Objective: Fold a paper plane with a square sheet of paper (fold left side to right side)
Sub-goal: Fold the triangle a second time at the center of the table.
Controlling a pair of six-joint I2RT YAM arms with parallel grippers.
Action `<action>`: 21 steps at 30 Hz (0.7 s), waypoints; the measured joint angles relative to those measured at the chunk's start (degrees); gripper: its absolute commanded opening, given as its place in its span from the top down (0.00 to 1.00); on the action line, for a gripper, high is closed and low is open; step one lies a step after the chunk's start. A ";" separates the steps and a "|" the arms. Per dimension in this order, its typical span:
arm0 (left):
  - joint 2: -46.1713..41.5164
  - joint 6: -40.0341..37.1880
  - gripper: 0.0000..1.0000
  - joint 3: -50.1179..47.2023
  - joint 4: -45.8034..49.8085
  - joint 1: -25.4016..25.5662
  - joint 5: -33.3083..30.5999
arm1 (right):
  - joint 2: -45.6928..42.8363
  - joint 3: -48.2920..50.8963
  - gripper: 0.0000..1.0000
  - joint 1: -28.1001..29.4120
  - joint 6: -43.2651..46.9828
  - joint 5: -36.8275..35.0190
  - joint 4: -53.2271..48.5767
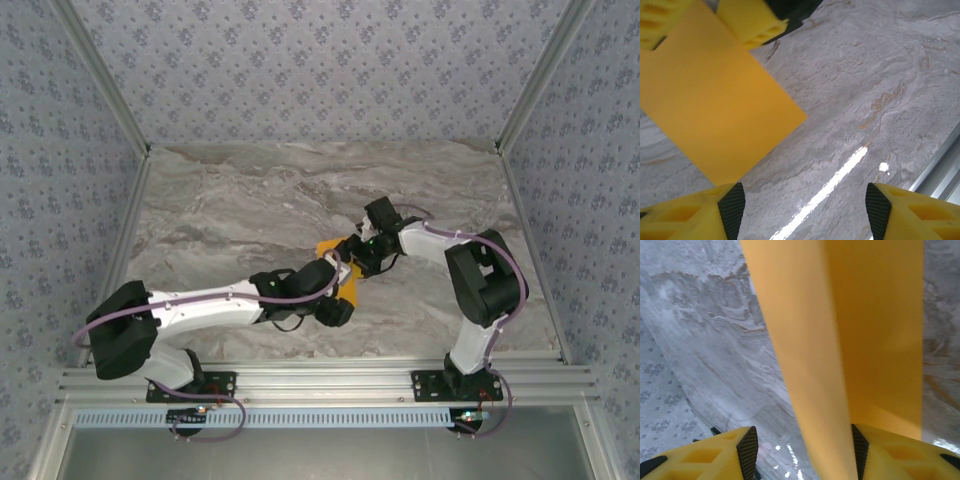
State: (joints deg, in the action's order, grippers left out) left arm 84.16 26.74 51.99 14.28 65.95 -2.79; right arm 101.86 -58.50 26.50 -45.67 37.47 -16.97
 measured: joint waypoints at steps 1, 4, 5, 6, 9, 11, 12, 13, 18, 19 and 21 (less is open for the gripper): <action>0.57 -0.20 0.31 0.72 0.20 0.50 -0.74 | -0.33 0.09 0.45 0.00 -0.48 0.26 0.44; 2.29 -0.66 0.30 2.40 0.98 1.36 -2.54 | -1.20 0.13 0.45 0.00 -1.51 0.90 1.22; 2.89 -0.81 0.30 2.86 1.18 1.40 -2.93 | -1.40 0.13 0.45 0.00 -1.66 0.96 1.38; 3.52 -0.85 0.30 3.30 1.33 1.57 -3.32 | -1.51 0.13 0.45 0.02 -1.79 0.96 1.53; 6.19 -1.29 0.29 4.96 2.27 1.77 -4.44 | -1.60 0.22 0.45 0.04 -2.19 1.14 1.84; 7.96 -1.49 0.29 6.08 3.08 2.12 -5.31 | -1.60 0.26 0.45 0.04 -2.56 1.14 1.86; 8.90 -1.68 0.29 6.82 3.67 2.34 -5.88 | -1.60 0.28 0.45 0.04 -2.62 1.16 1.95; 9.84 -1.70 0.29 7.58 4.20 2.54 -6.40 | -1.60 0.28 0.45 0.04 -2.82 1.16 2.01; 13.62 -1.86 0.29 10.97 6.95 3.63 -10.75 | -1.60 0.31 0.46 0.04 -3.04 1.18 2.21; 14.40 -1.88 0.29 11.63 7.34 3.93 -11.93 | -1.60 0.28 0.45 0.07 -3.04 1.18 2.27; 15.93 -1.90 0.30 12.92 8.59 4.63 -14.32 | -1.60 0.31 0.46 0.17 -3.06 1.18 2.27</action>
State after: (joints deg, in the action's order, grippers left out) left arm 100.09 24.84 64.90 22.87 70.59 -17.10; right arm 100.27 -58.19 26.68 -48.73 38.65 -14.70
